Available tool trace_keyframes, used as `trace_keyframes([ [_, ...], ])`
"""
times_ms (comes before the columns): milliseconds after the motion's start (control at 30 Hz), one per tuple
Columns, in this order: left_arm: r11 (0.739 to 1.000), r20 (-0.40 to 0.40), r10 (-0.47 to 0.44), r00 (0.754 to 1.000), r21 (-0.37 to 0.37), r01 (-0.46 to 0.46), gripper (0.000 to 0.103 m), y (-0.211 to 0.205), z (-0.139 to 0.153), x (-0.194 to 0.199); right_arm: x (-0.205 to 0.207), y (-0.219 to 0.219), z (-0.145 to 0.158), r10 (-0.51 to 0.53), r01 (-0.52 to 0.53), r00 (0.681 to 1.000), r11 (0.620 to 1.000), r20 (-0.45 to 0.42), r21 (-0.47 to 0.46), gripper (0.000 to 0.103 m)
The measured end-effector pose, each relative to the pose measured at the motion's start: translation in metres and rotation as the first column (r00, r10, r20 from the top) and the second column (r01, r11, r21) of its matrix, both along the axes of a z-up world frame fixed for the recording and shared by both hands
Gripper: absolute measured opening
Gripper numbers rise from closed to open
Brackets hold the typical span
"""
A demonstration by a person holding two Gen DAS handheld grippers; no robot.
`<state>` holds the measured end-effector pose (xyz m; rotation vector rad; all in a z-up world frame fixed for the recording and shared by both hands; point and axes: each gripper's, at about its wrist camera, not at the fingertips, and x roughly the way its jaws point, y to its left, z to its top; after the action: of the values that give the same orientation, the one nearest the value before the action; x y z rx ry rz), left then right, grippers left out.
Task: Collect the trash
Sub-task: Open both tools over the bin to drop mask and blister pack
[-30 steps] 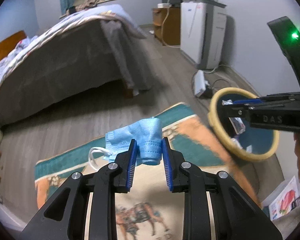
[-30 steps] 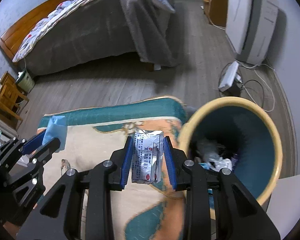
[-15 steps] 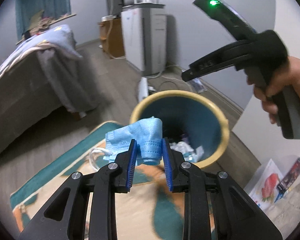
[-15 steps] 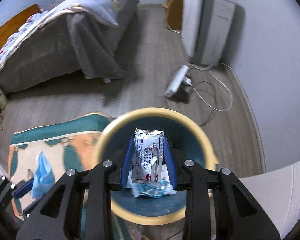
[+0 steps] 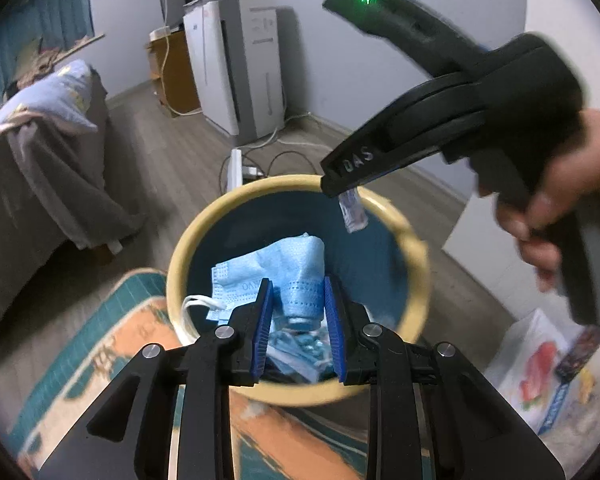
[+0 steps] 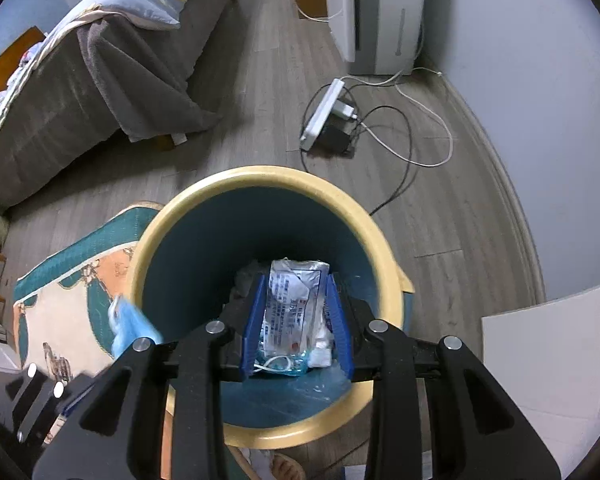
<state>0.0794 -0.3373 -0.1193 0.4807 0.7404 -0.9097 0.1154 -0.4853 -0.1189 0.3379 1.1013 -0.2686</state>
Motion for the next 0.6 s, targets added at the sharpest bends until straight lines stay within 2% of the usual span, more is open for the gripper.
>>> trace_keyframes([
  [100,0.999,0.014,0.025,1.000,0.030,-0.026,0.027,-0.005,-0.009,0.018,0.004,0.001,-0.004,-0.004,0.004,1.000,1.000,0.001,0.007,0.031],
  [200,0.997,0.000,0.061,0.998,0.040,-0.061,0.034,-0.005,-0.014,0.032,0.005,-0.002,-0.006,-0.025,0.024,1.000,0.999,0.012,0.032,0.031],
  [267,0.996,-0.001,0.083,0.997,0.026,-0.083,0.050,-0.001,-0.013,0.037,0.005,-0.004,-0.006,-0.035,0.034,0.999,0.999,0.016,0.039,0.032],
  [333,0.995,0.010,0.095,0.995,0.014,-0.095,0.059,0.004,-0.012,0.039,0.005,-0.006,-0.007,-0.043,0.042,0.999,0.998,0.017,0.046,0.038],
  [367,0.995,0.008,0.101,0.995,0.008,-0.101,0.062,0.006,-0.012,0.040,0.005,-0.006,-0.007,-0.048,0.047,0.999,0.998,0.016,0.046,0.044],
  [400,0.994,-0.002,0.111,0.994,0.001,-0.111,0.065,0.009,-0.012,0.041,0.005,-0.005,-0.008,-0.048,0.047,0.999,0.998,0.015,0.046,0.045],
  [467,0.992,-0.005,0.129,0.992,-0.008,-0.129,0.080,0.013,-0.012,0.041,0.006,-0.004,-0.008,-0.045,0.045,0.999,0.998,0.011,0.037,0.048],
  [533,0.990,-0.003,0.142,0.990,-0.022,-0.142,0.091,0.017,-0.012,0.039,0.005,-0.003,-0.006,-0.049,0.048,0.999,0.998,0.016,0.028,0.058],
  [600,0.989,-0.007,0.146,0.989,-0.025,-0.147,0.092,0.020,-0.011,0.036,0.003,-0.004,-0.002,-0.053,0.053,0.998,0.998,0.024,0.026,0.068],
])
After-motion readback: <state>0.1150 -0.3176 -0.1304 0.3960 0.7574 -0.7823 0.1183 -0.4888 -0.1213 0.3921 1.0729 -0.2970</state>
